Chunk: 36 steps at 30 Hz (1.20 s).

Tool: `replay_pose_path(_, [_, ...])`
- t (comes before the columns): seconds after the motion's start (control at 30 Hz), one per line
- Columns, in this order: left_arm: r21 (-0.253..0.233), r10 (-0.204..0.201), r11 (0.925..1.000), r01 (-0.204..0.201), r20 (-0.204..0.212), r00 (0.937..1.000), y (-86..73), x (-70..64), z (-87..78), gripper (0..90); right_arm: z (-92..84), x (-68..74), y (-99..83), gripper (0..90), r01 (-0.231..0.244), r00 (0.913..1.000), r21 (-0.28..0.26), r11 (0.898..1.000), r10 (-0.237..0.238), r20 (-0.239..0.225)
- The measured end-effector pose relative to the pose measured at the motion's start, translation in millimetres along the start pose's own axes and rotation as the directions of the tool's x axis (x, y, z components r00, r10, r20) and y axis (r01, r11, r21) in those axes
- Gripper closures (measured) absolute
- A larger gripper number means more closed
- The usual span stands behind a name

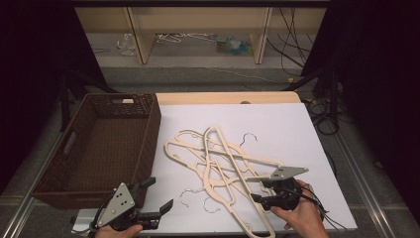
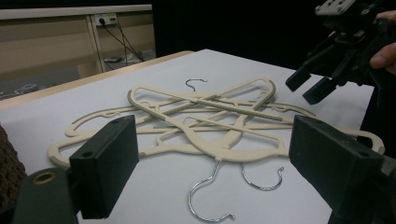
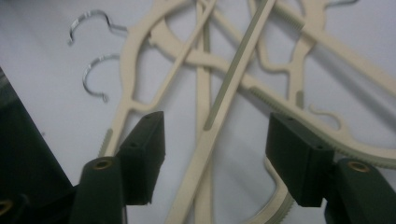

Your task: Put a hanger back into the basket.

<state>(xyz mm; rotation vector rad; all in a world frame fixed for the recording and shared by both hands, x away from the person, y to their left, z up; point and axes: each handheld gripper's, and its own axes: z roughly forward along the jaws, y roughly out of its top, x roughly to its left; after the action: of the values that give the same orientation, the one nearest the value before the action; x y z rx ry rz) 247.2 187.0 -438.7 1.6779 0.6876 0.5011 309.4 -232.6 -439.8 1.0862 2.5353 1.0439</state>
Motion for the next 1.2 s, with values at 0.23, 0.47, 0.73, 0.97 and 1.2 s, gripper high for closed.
replay_pose_path(0.23, [0.001, 0.006, 1.0, -0.006, 0.004, 1.0, 0.0, 0.5, 0.5, 15.6, 23.1, -3.2, 8.1, 47.7, 0.015, 0.9994, 0.12, 0.993, -0.011, -0.033])
replay_pose_path(0.47, [-0.001, 0.003, 1.0, -0.003, 0.001, 1.0, 0.1, 0.1, 0.1, 15.6, 42.0, -1.2, 15.8, 53.7, 0.043, 0.9985, 0.225, 0.973, -0.033, -0.044])
replay_pose_path(0.73, [-0.002, 0.006, 1.0, -0.006, -0.004, 1.0, 0.1, 1.6, -0.1, 15.6, 48.8, -4.6, 17.6, 64.2, 0.065, 0.9962, 0.277, 0.959, -0.046, -0.074])
replay_pose_path(0.97, [-0.005, 0.004, 1.0, -0.004, -0.013, 0.9999, 0.4, 2.5, -0.9, 15.6, 49.1, -7.3, 18.5, 67.6, 0.054, 0.996, 0.284, 0.957, -0.032, -0.084])
replay_pose_path(1.2, [-0.012, 0.008, 0.9999, -0.008, -0.014, 0.9999, 0.6, 2.9, -1.1, 15.6, 48.3, -11.9, 20.0, 73.2, 0.013, 0.9968, 0.287, 0.958, 0.01, -0.079])
